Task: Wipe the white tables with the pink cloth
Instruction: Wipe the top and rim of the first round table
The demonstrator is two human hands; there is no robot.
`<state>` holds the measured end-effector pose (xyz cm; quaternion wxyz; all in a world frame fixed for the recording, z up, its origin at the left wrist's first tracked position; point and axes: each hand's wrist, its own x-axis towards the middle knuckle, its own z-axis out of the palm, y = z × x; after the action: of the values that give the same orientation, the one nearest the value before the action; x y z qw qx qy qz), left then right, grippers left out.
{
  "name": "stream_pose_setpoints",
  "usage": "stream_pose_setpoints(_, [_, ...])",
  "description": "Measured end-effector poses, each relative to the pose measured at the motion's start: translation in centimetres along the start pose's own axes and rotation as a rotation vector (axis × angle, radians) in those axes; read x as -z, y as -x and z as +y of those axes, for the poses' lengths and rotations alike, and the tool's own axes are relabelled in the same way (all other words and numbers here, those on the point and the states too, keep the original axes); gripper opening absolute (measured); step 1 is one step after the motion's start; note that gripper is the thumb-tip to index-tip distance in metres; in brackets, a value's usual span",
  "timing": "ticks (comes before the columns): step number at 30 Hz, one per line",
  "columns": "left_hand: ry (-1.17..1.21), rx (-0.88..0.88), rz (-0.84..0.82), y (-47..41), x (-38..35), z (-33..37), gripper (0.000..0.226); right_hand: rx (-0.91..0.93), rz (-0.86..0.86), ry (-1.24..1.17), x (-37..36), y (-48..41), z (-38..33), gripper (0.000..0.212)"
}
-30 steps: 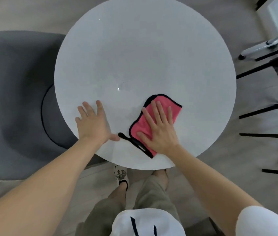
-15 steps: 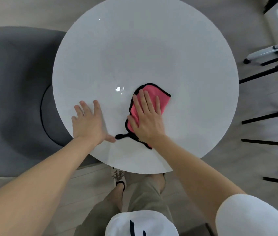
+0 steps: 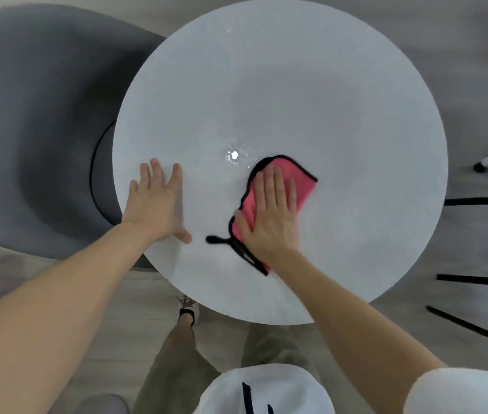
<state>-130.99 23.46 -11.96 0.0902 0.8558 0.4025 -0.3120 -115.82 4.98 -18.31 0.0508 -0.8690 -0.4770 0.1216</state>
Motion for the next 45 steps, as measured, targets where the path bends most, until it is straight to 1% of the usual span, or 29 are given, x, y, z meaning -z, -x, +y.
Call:
stream_pose_setpoints(2, [0.000, 0.008, -0.012, -0.1, 0.0, 0.2, 0.179, 0.246, -0.099, 0.040, -0.7, 3.0, -2.1, 0.087])
stream_pose_setpoints(4, [-0.006, 0.019, -0.003, -0.3, -0.1, 0.3, 0.178, 0.448, -0.108, 0.049, -0.7, 3.2, 0.1, 0.087])
stream_pose_setpoints(5, [-0.014, 0.020, 0.008, -0.3, -0.2, 0.2, 0.177, 0.516, -0.089, 0.042, -0.5, 2.2, 2.2, 0.087])
stream_pose_setpoints(6, [-0.022, 0.024, 0.023, -0.3, -0.2, 0.2, 0.175, 0.520, -0.071, 0.041, 0.0, 0.4, 4.7, 0.087])
stream_pose_setpoints(7, [-0.028, 0.027, 0.038, -0.3, -0.2, 0.1, 0.173, 0.449, -0.041, 0.045, 0.8, -1.9, 7.5, 0.088])
stream_pose_setpoints(9, [-0.042, 0.028, 0.041, -0.1, -0.1, 0.2, 0.172, 0.167, 0.031, 0.050, 2.7, -7.4, 13.1, 0.092])
stream_pose_setpoints(11, [-0.048, 0.023, 0.038, 0.2, 0.1, 0.3, 0.172, -0.099, 0.084, 0.034, 4.4, -12.2, 16.7, 0.097])
stream_pose_setpoints(13, [-0.037, 0.013, 0.004, 0.4, 0.4, 0.2, 0.172, -0.269, 0.120, -0.001, 4.6, -14.7, 15.1, 0.098])
stream_pose_setpoints(14, [-0.026, 0.010, -0.013, 0.4, 0.5, 0.2, 0.172, -0.290, 0.125, -0.012, 4.3, -14.7, 12.7, 0.096])
stream_pose_setpoints(15, [-0.019, 0.012, -0.020, 0.4, 0.5, 0.3, 0.173, -0.245, 0.127, -0.011, 3.6, -13.9, 9.8, 0.094])
stream_pose_setpoints(16, [-0.016, 0.019, -0.026, 0.4, 0.6, 0.4, 0.174, -0.121, 0.111, -0.004, 2.6, -12.2, 6.7, 0.091])
stream_pose_setpoints(19, [-0.008, 0.027, -0.038, 0.3, 0.5, 0.4, 0.177, 0.380, -0.029, 0.008, 0.1, -4.8, -1.5, 0.085])
stream_pose_setpoints(21, [-0.023, 0.029, -0.019, 0.3, 0.4, 0.4, 0.177, 0.598, -0.084, 0.029, -0.4, -2.2, -2.1, 0.082])
stream_pose_setpoints(23, [-0.046, 0.023, 0.000, 0.3, 0.3, 0.3, 0.175, 0.794, -0.097, 0.066, 0.1, -4.5, 0.9, 0.081])
stream_pose_setpoints(24, [-0.054, 0.019, 0.011, 0.3, 0.4, 0.3, 0.174, 0.811, -0.101, 0.082, 0.7, -6.9, 2.9, 0.081])
stream_pose_setpoints(25, [-0.056, 0.019, 0.022, 0.3, 0.4, 0.3, 0.174, 0.748, -0.080, 0.082, 1.5, -9.8, 5.1, 0.081])
stream_pose_setpoints(26, [-0.051, 0.018, 0.029, 0.3, 0.4, 0.3, 0.173, 0.619, -0.040, 0.058, 2.4, -12.9, 7.2, 0.082])
stream_pose_setpoints(29, [-0.030, 0.018, 0.043, 0.1, -0.1, 0.1, 0.173, 0.138, 0.029, 0.046, 5.3, -20.1, 10.7, 0.085])
stream_pose_setpoints(31, [-0.014, 0.011, 0.050, -0.1, -0.4, -0.3, 0.174, -0.054, 0.068, 0.020, 5.0, -21.6, 9.0, 0.084])
stream_pose_setpoints(32, [-0.007, 0.009, 0.056, -0.1, -0.6, -0.5, 0.174, -0.081, 0.083, 0.007, 4.6, -21.1, 6.8, 0.083])
stream_pose_setpoints(33, [0.000, 0.009, 0.064, -0.1, -0.6, -0.7, 0.174, -0.051, 0.096, 0.010, 3.8, -19.7, 4.2, 0.082])
stream_pose_setpoints(34, [0.008, 0.010, 0.068, 0.1, -0.6, -0.7, 0.174, 0.034, 0.090, 0.018, 2.9, -17.4, 1.4, 0.081])
stream_pose_setpoints(37, [0.042, -0.011, 0.057, 0.3, -0.5, -0.6, 0.173, 0.520, -0.058, 0.074, 0.4, -9.2, -4.6, 0.078])
stream_pose_setpoints(39, [0.070, -0.022, 0.069, 0.4, -0.6, -0.8, 0.172, 0.832, -0.136, 0.102, 0.3, -7.6, -3.7, 0.075])
stream_pose_setpoints(40, [0.087, -0.019, 0.081, 0.4, -0.8, -0.9, 0.173, 0.944, -0.153, 0.098, 0.7, -8.6, -1.7, 0.074])
stream_pose_setpoints(41, [0.105, -0.010, 0.098, 0.4, -1.0, -0.9, 0.173, 0.982, -0.152, 0.105, 1.4, -10.2, 0.6, 0.074])
stream_pose_setpoints(42, [0.118, -0.002, 0.118, 0.3, -1.1, -1.0, 0.174, 0.929, -0.136, 0.117, 2.3, -12.1, 3.0, 0.074])
stream_pose_setpoints(43, [0.126, -0.002, 0.133, 0.2, -1.2, -1.1, 0.175, 0.791, -0.100, 0.114, 3.3, -14.1, 5.3, 0.075])
stream_pose_setpoints(45, [0.142, -0.006, 0.141, 0.1, -1.5, -1.3, 0.177, 0.387, -0.022, 0.086, 4.9, -17.4, 8.3, 0.077])
